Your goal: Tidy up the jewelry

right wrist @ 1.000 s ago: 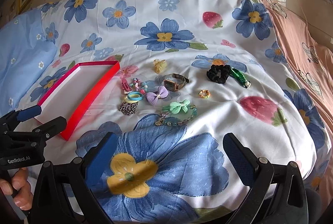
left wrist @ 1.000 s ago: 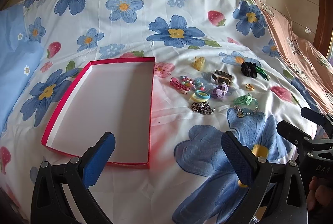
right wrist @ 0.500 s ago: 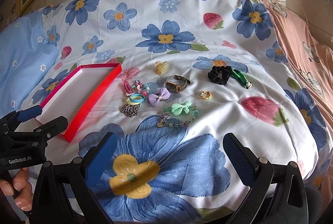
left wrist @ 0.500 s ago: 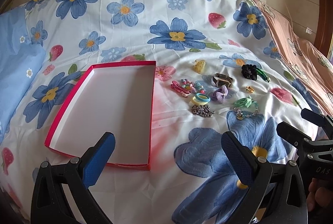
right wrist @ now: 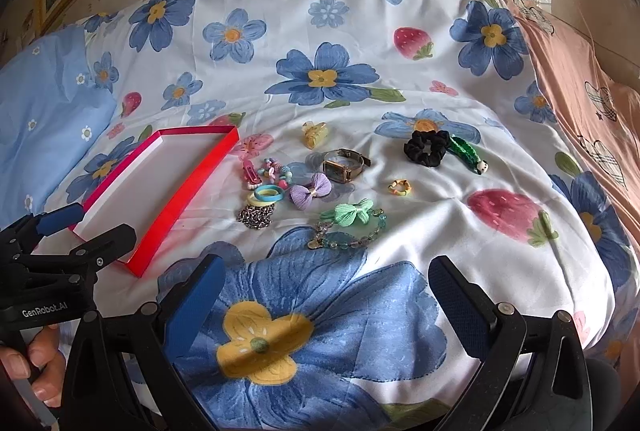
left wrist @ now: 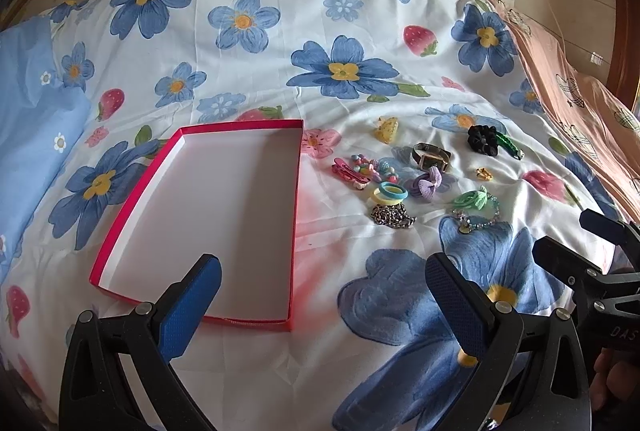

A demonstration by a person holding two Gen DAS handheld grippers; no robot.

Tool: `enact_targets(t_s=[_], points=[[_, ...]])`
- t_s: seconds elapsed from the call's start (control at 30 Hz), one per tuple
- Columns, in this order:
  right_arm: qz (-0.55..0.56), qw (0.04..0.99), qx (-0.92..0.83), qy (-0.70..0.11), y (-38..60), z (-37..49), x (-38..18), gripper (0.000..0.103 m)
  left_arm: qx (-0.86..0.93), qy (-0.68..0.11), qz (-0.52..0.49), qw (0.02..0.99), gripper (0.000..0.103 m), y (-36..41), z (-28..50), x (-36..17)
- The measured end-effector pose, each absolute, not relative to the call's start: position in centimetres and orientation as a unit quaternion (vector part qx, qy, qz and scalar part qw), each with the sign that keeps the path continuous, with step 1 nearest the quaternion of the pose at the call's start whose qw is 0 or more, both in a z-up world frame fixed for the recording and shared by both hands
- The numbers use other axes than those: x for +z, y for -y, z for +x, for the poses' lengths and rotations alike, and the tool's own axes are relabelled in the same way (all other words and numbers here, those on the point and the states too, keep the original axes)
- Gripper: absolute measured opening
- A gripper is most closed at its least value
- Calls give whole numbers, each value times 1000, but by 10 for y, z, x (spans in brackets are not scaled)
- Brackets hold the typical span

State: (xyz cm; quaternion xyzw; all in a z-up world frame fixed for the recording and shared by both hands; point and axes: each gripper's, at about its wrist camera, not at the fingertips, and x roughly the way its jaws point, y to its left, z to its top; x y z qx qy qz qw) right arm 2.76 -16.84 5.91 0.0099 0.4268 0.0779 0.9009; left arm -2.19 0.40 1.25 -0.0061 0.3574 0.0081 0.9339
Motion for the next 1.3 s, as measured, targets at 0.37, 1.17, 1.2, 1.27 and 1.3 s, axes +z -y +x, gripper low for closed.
enact_targets(t_s=[0.37, 1.17, 1.2, 1.27, 1.3], points=[[15, 901, 80, -427, 169, 30, 57, 102, 5, -364, -1, 931, 102, 4, -17, 7], [65, 880, 95, -460, 193, 75, 29, 80, -67, -414, -15, 908, 82, 5, 67, -10], [69, 878, 95, -464, 196, 80, 27, 75, -69, -418, -16, 905, 78, 6, 73, -11], [77, 874, 94, -471, 198, 88, 22, 66, -74, -425, -17, 902, 71, 7, 85, -15], [79, 872, 95, -474, 199, 92, 20, 60, -77, -428, -18, 900, 68, 8, 90, -17]])
